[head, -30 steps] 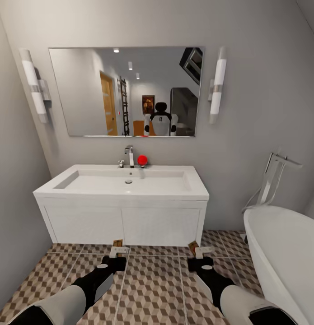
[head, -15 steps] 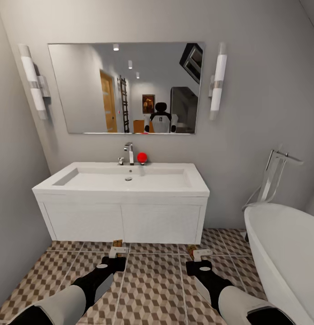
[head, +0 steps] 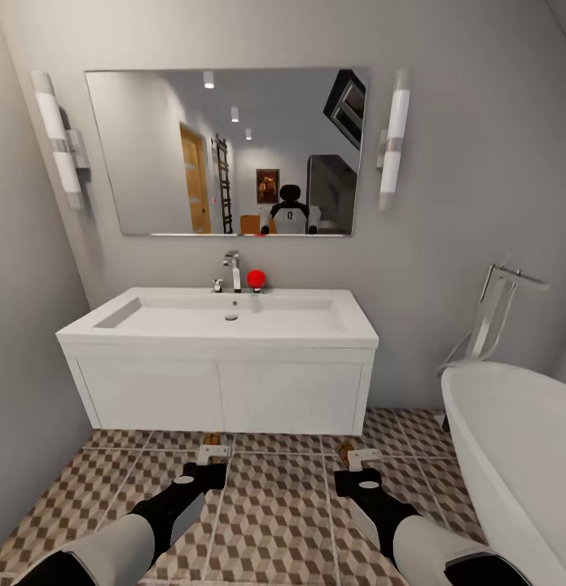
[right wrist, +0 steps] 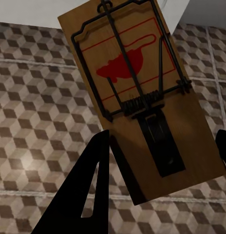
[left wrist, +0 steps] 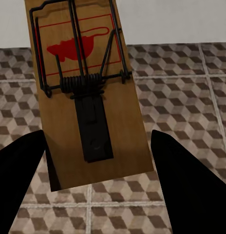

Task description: Take the four mousetraps from the cabinet in the bathroom and place them on the bathroom floor. Make sure all four end up on the same floor surface, and ensure that at least two of them are either under or directly next to the same bathroom sink.

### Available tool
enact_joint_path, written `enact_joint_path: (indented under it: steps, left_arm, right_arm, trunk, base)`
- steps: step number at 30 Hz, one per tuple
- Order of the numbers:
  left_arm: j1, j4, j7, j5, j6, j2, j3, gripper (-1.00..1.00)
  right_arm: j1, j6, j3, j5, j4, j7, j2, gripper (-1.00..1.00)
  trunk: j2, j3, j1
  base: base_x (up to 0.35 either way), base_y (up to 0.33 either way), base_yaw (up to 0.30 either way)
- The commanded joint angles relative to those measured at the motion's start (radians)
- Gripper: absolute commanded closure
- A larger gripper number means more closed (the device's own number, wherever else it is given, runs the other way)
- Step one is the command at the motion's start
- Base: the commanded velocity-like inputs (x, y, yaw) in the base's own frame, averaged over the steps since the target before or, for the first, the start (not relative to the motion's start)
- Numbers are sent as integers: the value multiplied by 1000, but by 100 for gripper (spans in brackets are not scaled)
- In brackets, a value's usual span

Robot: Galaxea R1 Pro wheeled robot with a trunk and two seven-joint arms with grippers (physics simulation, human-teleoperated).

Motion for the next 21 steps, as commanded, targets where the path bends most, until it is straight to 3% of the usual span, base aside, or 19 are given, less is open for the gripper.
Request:
enact_joint_path:
  steps: [1, 21]
  left_arm:
    - [-1, -1, 5, 7, 0, 0, -9, 100]
    - [-1, -1, 5, 7, -1, 0, -9, 100]
  right_arm:
    - [-1, -2, 8, -5, 0, -5, 0, 100]
    - [-1, -39, 11, -2, -3, -4, -1, 100]
  trunk:
    - [-8, -4, 4]
    - [-148, -67, 81]
  base:
    - [0, 0, 0]
    - [0, 0, 0]
